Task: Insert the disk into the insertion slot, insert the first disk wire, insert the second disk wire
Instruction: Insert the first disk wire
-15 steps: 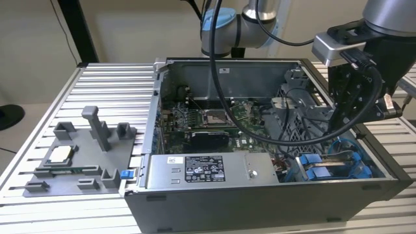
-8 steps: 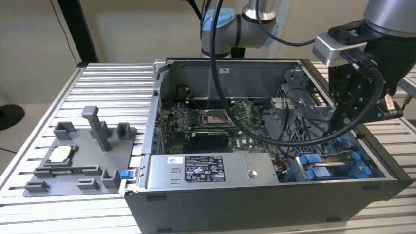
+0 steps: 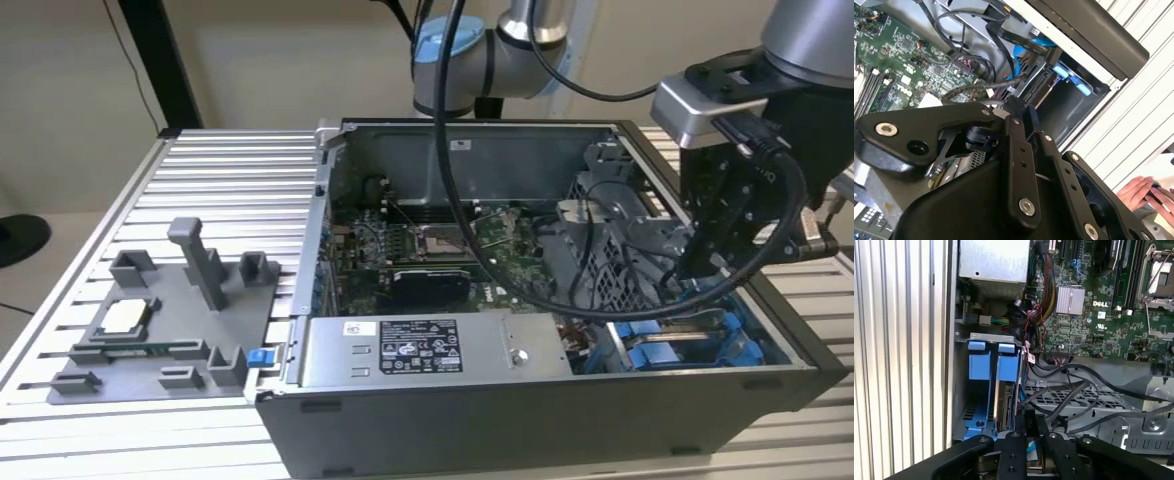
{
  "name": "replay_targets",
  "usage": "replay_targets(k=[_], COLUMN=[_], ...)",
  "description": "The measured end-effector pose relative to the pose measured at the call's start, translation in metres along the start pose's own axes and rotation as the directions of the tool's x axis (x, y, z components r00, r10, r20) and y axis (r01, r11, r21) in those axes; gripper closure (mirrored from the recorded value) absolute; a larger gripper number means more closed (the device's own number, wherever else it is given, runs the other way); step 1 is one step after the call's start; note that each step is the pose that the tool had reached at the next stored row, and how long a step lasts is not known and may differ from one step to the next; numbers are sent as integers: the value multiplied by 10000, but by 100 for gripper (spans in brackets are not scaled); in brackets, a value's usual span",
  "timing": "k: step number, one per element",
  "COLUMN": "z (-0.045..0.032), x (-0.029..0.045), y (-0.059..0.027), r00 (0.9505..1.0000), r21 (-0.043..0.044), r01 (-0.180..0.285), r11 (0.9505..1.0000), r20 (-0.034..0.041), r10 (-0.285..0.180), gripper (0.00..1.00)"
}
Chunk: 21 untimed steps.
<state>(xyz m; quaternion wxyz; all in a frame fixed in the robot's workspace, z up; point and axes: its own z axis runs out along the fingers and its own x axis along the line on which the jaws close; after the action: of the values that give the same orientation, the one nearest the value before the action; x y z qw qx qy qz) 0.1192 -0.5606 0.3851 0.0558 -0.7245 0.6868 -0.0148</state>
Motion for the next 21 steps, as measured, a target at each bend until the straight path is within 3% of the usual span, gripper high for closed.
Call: replay_targets(k=[6, 13, 21], z=[7, 14, 20], x=[99, 165, 214], y=[-5, -16, -56], r00=[10000, 9999, 9999], r21=[-224, -397, -805], r01=[-18, -45, -76], r11=[9997, 9992, 9967], r20=[50, 102, 124], r10=[19, 49, 86], gripper=[100, 100, 100])
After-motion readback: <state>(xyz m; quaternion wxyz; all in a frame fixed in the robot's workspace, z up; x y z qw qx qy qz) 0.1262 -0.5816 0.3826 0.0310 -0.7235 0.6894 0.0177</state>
